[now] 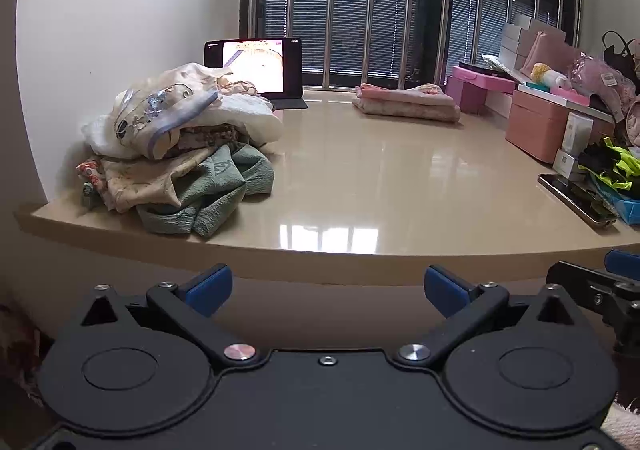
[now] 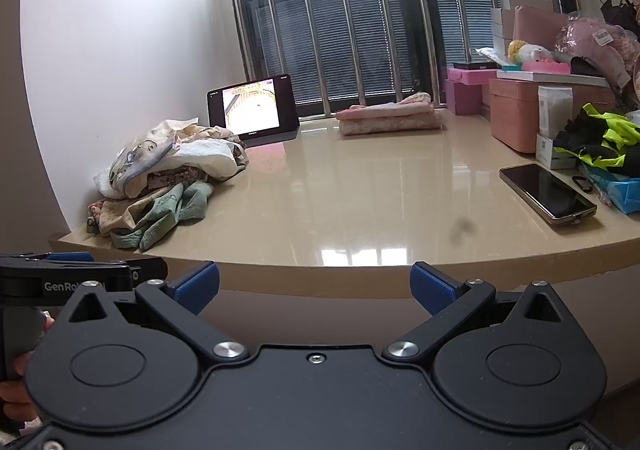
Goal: Fold clothes
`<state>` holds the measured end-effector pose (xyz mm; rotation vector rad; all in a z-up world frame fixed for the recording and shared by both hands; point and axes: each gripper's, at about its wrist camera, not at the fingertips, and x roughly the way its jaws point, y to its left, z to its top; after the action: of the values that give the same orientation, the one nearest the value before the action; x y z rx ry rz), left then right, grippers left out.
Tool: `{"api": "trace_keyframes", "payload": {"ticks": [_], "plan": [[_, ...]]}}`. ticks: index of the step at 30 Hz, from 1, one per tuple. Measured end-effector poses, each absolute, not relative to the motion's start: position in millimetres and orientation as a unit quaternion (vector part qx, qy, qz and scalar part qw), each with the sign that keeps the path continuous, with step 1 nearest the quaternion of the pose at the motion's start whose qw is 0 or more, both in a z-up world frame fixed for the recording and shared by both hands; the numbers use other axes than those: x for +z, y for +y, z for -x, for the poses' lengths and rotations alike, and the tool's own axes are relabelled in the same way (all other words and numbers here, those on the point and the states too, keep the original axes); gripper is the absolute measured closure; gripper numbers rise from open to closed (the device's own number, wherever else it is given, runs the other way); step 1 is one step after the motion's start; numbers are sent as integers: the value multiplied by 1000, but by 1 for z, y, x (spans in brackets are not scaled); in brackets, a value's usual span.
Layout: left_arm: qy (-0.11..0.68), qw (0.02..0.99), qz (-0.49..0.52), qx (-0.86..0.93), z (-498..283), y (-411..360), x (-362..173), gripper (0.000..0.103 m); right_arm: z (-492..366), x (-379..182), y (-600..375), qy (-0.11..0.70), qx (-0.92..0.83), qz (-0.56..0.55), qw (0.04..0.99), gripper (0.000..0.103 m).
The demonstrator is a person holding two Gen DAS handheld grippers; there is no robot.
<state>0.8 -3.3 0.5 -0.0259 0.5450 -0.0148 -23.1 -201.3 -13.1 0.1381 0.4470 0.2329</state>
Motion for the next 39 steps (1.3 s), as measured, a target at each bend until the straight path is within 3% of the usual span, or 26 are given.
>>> {"api": "trace_keyframes", "payload": {"ticks": [39], "plan": [[267, 963, 24, -9, 0, 4, 0, 0, 21, -12, -200, 224, 115, -65, 966, 0]]}}
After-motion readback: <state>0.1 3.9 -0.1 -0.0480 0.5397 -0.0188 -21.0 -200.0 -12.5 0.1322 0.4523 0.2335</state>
